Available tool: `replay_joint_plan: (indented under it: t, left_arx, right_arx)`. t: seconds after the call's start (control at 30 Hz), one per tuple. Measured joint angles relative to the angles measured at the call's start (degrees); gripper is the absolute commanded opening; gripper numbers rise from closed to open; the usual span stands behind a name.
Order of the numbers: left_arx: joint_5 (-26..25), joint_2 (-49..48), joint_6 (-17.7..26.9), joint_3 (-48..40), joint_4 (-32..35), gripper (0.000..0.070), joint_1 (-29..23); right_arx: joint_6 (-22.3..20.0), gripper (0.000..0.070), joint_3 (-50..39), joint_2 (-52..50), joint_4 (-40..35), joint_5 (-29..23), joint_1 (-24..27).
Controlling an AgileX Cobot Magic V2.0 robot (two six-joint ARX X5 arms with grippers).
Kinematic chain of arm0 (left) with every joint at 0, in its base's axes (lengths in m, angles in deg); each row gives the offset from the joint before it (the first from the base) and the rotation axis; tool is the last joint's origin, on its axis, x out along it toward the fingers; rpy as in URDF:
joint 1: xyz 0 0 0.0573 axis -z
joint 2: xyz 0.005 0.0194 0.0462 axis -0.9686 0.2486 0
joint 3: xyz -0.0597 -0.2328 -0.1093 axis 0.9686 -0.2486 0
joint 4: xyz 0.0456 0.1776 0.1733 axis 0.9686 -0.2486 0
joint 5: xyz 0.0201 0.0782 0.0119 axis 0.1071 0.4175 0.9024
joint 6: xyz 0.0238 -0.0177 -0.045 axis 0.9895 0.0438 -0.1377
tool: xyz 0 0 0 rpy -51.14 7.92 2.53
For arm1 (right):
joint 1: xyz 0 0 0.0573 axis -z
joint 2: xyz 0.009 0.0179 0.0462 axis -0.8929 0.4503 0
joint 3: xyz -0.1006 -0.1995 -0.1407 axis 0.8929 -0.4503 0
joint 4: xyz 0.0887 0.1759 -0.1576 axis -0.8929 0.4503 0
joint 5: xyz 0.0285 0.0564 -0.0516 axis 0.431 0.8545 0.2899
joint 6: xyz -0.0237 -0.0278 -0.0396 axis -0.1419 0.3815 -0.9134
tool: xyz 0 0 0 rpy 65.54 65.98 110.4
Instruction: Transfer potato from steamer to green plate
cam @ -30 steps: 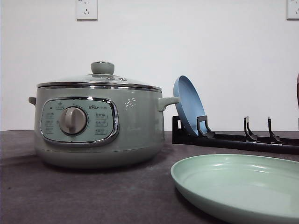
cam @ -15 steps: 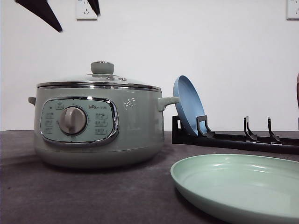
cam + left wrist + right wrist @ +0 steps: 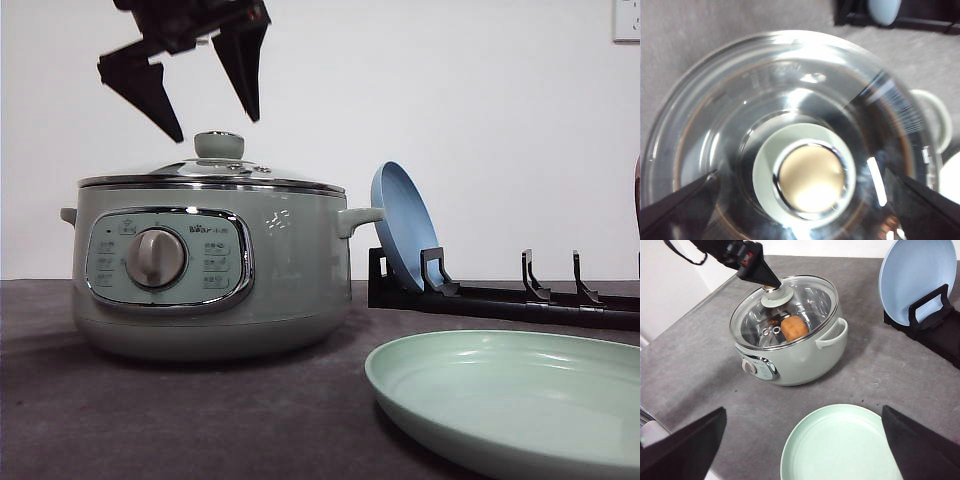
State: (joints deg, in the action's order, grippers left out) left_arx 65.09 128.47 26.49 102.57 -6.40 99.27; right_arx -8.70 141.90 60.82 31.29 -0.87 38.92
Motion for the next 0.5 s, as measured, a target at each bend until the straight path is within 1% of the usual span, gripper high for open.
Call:
replay_joint_plan:
  t: [0.3, 0.4, 0.43, 0.5]
  left_arx:
    - [0.0, 1.3, 1.8, 0.0, -0.4, 0.0656, 0.7]
    - [0.0, 1.6, 2.4, 0.0, -0.4, 0.0578, 1.2]
    - [0.0, 1.7, 2.5, 0.0, -0.4, 0.0562, 1.3]
    - [0.0, 1.7, 2.7, 0.0, -0.4, 0.0553, 1.5]
  right_arx:
    - [0.0, 0.0629, 0.0, 0.0, 0.0, 0.0, 0.0]
    - [0.0, 0.0629, 0.0, 0.0, 0.0, 0.0, 0.0]
    - [0.0, 0.0629, 0.0, 0.0, 0.0, 0.0, 0.0]
    - [0.0, 0.0629, 0.0, 0.0, 0.0, 0.0, 0.0]
